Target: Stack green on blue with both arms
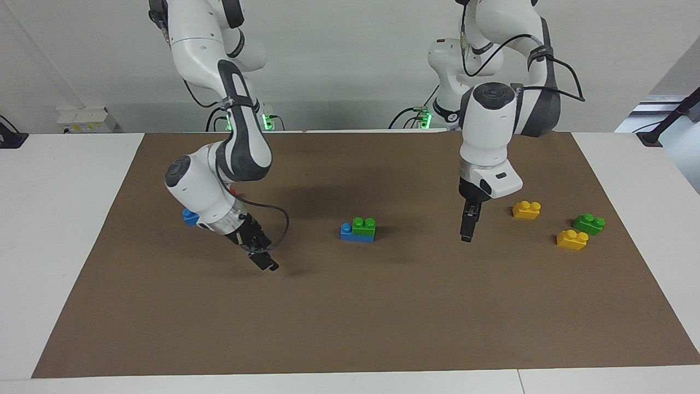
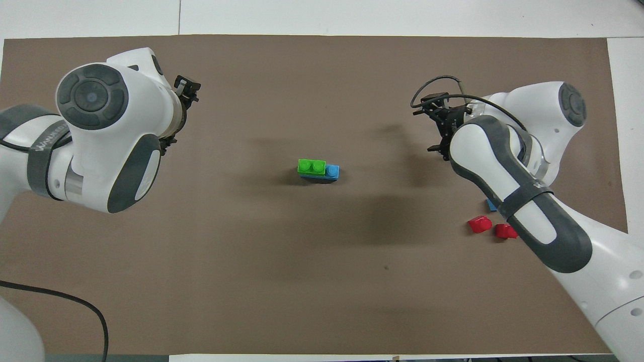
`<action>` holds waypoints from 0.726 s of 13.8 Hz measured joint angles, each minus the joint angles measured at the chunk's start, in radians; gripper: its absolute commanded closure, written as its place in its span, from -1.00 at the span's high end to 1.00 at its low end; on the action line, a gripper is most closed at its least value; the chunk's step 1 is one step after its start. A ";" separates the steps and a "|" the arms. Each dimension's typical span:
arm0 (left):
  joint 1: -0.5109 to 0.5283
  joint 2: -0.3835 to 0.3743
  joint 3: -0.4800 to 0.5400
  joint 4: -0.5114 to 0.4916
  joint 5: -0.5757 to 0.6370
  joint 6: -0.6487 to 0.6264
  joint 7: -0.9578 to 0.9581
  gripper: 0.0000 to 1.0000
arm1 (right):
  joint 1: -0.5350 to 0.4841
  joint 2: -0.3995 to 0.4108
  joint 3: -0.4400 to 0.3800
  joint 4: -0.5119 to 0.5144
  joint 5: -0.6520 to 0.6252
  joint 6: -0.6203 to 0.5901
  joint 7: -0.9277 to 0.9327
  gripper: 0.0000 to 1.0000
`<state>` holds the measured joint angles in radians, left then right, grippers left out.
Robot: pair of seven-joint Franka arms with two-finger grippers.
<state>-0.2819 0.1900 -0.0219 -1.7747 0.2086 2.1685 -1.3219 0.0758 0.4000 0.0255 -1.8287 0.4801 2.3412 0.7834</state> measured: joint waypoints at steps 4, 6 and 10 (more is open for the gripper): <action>0.056 -0.018 -0.001 0.007 0.000 -0.022 0.360 1.00 | -0.111 -0.021 0.000 0.112 -0.228 -0.168 -0.250 1.00; 0.082 -0.025 0.000 0.030 -0.010 -0.059 0.530 1.00 | -0.145 -0.066 0.000 0.132 -0.274 -0.247 -0.366 1.00; 0.160 -0.033 0.000 0.109 -0.097 -0.167 0.880 1.00 | -0.179 -0.183 -0.001 0.140 -0.369 -0.398 -0.550 1.00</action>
<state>-0.1224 0.1573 -0.0221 -1.6661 0.1120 2.0019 -0.4423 -0.1036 0.2166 0.0249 -1.6886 0.1106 1.9430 0.2336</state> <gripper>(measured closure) 0.000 0.000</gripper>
